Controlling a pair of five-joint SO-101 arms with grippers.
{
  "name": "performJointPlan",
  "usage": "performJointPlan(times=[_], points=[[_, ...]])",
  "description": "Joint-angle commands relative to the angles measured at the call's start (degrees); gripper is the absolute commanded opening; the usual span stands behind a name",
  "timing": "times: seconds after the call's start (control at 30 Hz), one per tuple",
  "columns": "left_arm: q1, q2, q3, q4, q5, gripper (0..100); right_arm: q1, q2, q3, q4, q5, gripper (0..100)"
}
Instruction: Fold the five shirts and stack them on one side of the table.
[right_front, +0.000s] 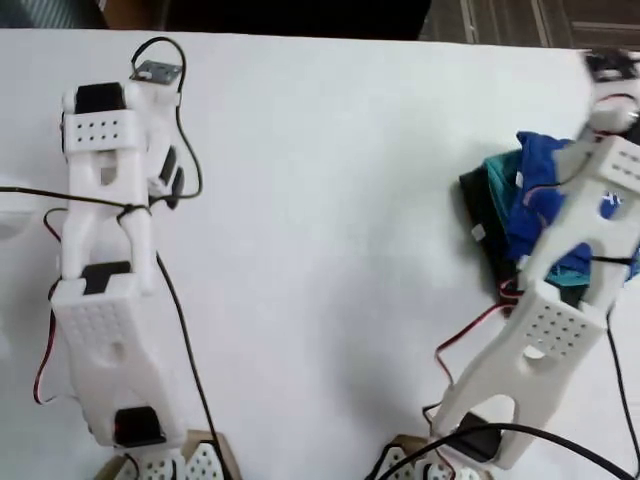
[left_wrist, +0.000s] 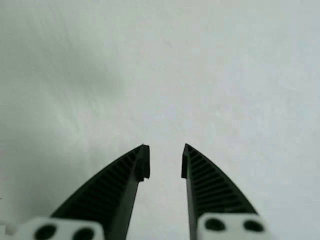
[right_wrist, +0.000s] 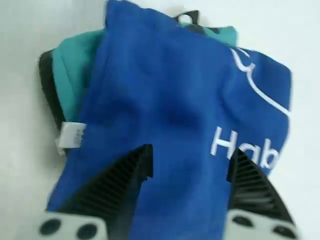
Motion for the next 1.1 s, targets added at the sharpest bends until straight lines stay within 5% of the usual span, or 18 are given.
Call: performJointPlan(times=[0.0,0.27,0.67,0.87,1.07], points=[[0.1,-4.4,-0.3,-0.4,-0.4,13,-5.5,-4.0,0.2,-4.1,-3.7,25.0],[0.1,-4.8,-0.3,0.2,-0.4,13,-10.2,0.0,2.0,-13.7,-9.2,25.0],[0.1,-4.6,-0.2,0.2,-0.4,13,-7.9,8.7,2.0,-22.1,-9.4,24.5],[0.1,-4.7,-0.2,0.2,-0.4,13,-7.6,9.0,2.0,-23.6,-9.4,1.8],[0.1,-4.8,-0.3,0.2,-0.5,13,-7.6,8.7,2.0,-22.8,-9.3,2.1]])
